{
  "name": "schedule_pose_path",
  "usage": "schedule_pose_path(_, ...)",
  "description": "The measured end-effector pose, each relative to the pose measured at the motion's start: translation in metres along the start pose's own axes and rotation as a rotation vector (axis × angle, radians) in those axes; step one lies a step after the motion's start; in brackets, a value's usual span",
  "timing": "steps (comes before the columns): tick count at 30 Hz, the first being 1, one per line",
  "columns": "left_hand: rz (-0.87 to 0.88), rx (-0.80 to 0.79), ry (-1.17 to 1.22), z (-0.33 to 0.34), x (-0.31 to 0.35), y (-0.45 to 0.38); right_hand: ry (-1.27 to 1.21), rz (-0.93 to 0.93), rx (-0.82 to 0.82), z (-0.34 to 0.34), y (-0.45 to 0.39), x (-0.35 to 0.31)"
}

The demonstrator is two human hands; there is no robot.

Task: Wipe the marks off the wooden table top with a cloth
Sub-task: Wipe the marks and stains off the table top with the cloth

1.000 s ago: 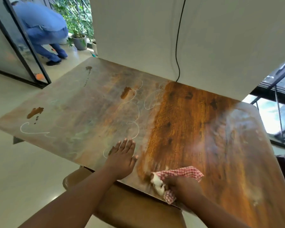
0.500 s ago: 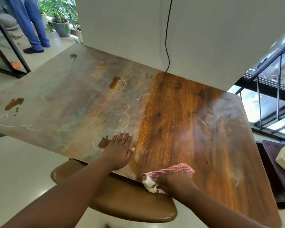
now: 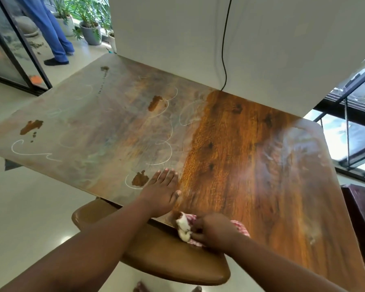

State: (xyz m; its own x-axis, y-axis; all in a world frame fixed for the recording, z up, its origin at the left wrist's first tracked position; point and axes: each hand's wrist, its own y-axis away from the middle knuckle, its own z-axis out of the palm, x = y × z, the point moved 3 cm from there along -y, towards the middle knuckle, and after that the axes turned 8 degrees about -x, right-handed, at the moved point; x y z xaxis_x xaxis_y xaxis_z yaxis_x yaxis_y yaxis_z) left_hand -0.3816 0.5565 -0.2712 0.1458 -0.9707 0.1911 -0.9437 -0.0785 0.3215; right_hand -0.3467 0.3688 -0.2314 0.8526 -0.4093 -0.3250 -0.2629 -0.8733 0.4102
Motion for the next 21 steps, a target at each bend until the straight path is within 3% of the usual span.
schedule_pose_path(7,-0.117,-0.035,0.019,-0.004,0.002,-0.004,-0.086,-0.053,0.188,0.006,-0.050,-0.029)
schedule_pose_path(13,-0.260,-0.025,0.027,-0.011,-0.003,-0.002,-0.120,0.040,0.257,0.008,-0.012,0.037)
schedule_pose_path(17,-0.346,-0.021,0.019,-0.011,-0.003,0.006,-0.024,0.203,0.237,-0.027,-0.027,0.085)
schedule_pose_path(21,-0.422,-0.037,0.033,-0.008,-0.001,0.019,0.016,0.092,0.196,-0.034,-0.075,0.045)
